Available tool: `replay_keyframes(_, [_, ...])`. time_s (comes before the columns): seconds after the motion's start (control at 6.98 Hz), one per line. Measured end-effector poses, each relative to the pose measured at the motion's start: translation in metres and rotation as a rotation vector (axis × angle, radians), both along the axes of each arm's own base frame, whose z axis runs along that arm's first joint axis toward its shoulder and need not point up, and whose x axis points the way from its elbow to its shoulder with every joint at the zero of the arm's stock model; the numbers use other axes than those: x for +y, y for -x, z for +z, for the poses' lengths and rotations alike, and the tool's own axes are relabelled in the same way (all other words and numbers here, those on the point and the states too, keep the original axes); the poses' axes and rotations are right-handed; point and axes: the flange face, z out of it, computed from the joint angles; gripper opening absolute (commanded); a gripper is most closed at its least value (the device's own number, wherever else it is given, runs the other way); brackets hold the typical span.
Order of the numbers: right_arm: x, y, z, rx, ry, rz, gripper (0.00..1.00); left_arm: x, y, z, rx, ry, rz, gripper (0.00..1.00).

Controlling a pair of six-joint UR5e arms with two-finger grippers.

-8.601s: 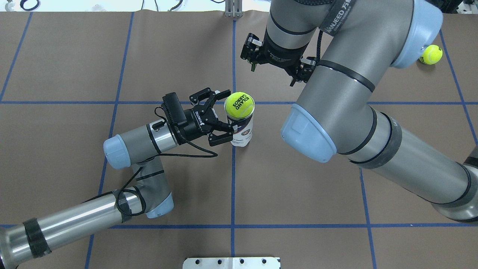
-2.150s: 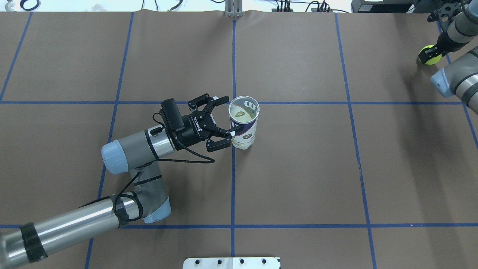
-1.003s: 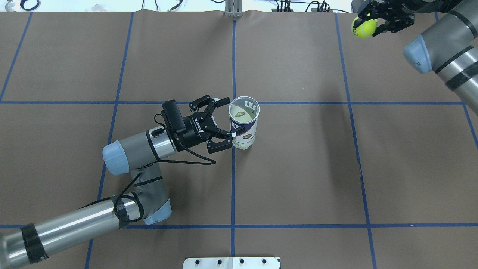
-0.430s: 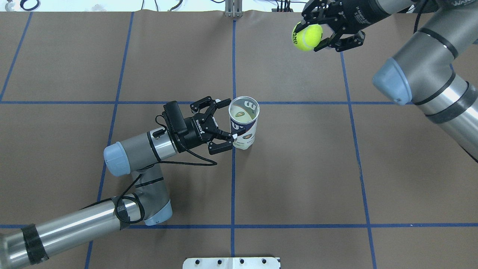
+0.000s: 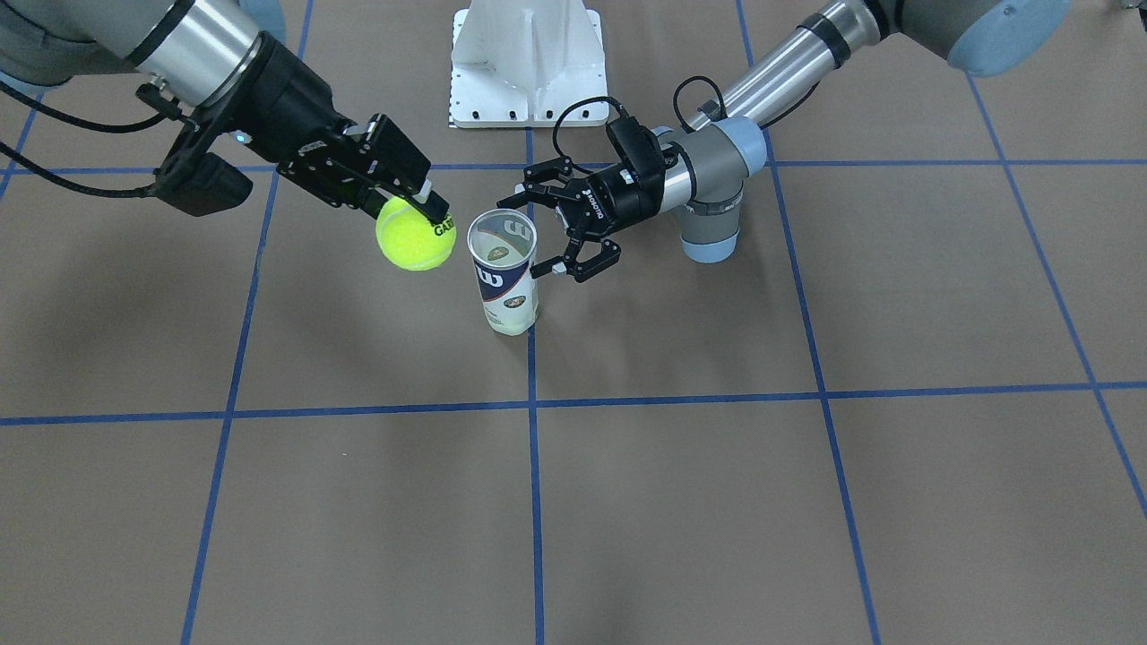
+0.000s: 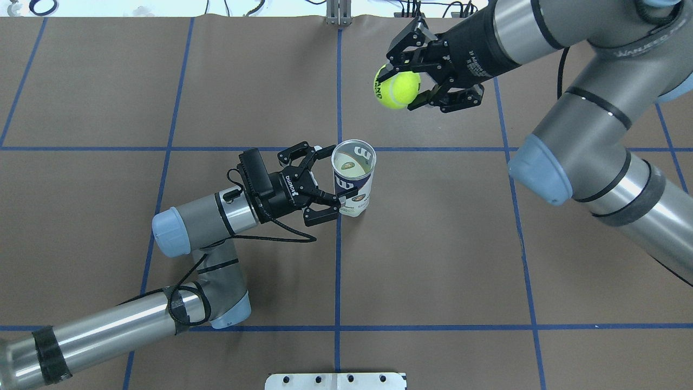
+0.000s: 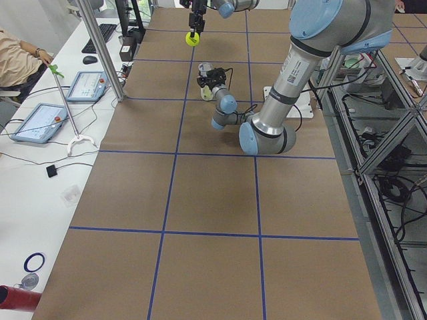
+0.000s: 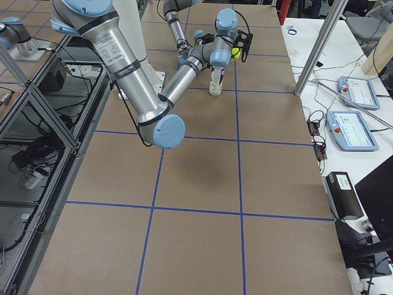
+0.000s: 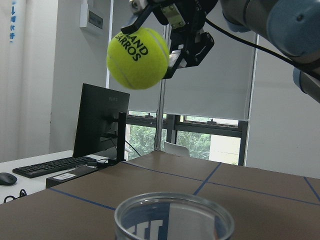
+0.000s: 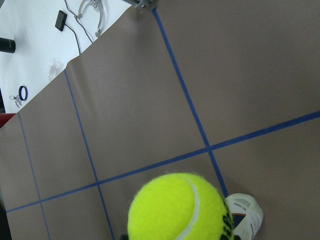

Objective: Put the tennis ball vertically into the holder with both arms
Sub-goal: 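Carry the ball with the right gripper above the can opening, then open the right gripper to drop the ball into the can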

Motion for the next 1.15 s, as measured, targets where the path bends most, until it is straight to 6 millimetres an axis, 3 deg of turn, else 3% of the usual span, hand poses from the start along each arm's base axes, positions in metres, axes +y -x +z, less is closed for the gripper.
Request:
replay_keyframes(0.29, [0.021,0.035,-0.009,-0.002,-0.005,0.017,0.0,0.0,0.0,-0.001,0.001,0.0,0.0,0.99])
replay_keyframes(0.57, [0.032,0.056,-0.007,0.025,0.007,0.021,0.0,0.0,0.0,-0.001,0.001,0.0,0.001,0.99])
replay_keyframes(0.86, [0.042,0.064,-0.009,0.036,0.004,0.019,0.32,0.0,-0.001,-0.001,0.001,0.0,0.001,0.99])
replay_keyframes(1.0, [0.048,0.063,-0.011,0.031,-0.001,0.014,0.99,0.0,0.0,-0.001,0.001,0.0,0.0,0.99])
replay_keyframes(1.15, [0.052,0.063,-0.012,0.028,-0.004,0.011,1.0,0.0,0.0,0.0,0.001,0.0,0.001,0.99])
